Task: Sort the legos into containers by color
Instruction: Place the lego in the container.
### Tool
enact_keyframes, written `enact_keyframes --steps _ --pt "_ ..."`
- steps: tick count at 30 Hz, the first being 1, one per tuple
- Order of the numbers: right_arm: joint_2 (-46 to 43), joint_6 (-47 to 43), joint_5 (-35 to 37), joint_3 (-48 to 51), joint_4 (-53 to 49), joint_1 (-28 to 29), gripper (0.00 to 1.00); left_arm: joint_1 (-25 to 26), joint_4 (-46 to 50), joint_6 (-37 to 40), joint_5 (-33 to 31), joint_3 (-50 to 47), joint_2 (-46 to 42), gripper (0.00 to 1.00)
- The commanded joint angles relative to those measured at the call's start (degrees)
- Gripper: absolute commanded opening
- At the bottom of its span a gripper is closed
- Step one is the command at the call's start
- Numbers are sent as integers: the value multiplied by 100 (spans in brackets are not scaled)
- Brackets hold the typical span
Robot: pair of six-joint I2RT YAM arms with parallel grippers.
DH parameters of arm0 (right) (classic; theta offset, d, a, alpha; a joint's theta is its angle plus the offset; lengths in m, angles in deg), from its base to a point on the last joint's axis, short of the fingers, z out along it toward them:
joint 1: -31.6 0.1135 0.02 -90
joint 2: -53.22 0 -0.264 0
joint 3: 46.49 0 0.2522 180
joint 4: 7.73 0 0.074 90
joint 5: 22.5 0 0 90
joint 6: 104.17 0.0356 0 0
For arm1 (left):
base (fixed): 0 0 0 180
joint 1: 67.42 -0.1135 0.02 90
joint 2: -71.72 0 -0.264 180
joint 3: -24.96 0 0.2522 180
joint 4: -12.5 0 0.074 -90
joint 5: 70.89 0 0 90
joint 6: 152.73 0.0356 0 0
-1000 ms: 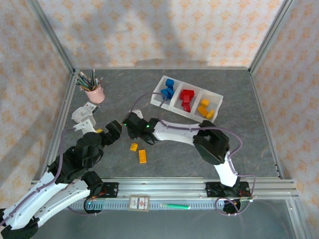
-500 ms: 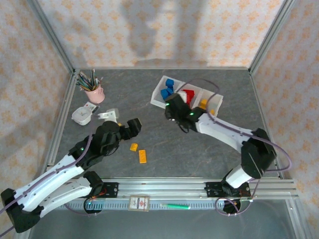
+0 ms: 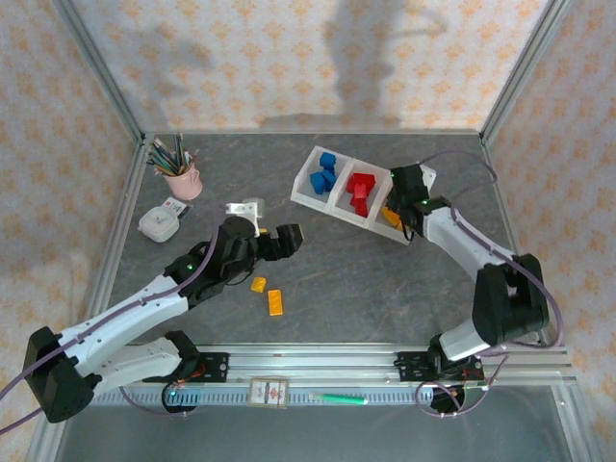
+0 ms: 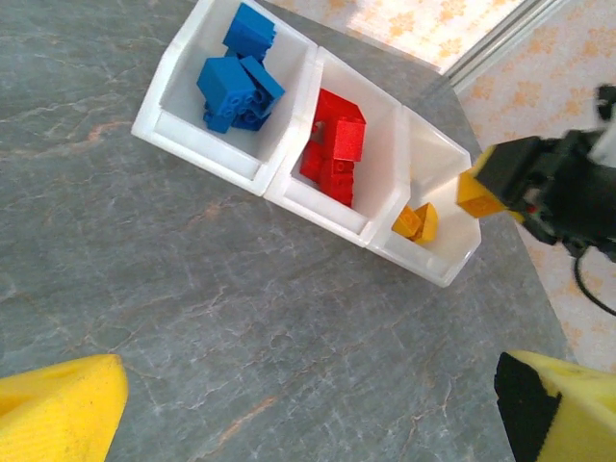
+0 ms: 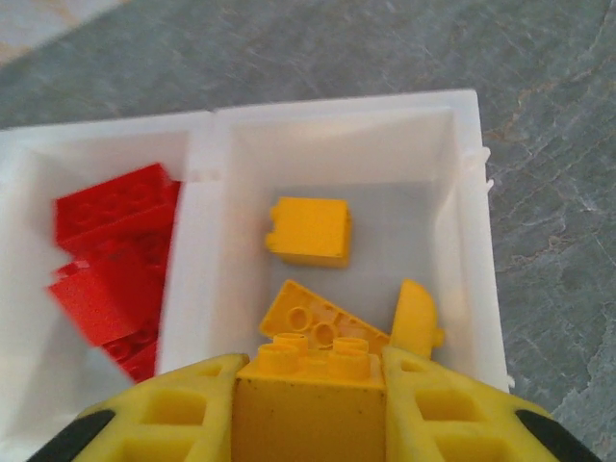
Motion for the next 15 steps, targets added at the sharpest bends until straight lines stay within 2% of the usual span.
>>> enact_keyframes --steps 1,3,9,15 --pt "511 -284 65 -373 129 -156 33 -49 -253 174 164 222 51 99" --pt "762 -338 65 -519 102 -265 35 -53 -245 181 173 222 26 99" --pt "808 -433 20 -654 149 -310 52 -62 -165 186 34 129 -164 99" --pt "366 -572 -468 -543 205 -110 54 -97 -247 122 -116 23 -290 99"
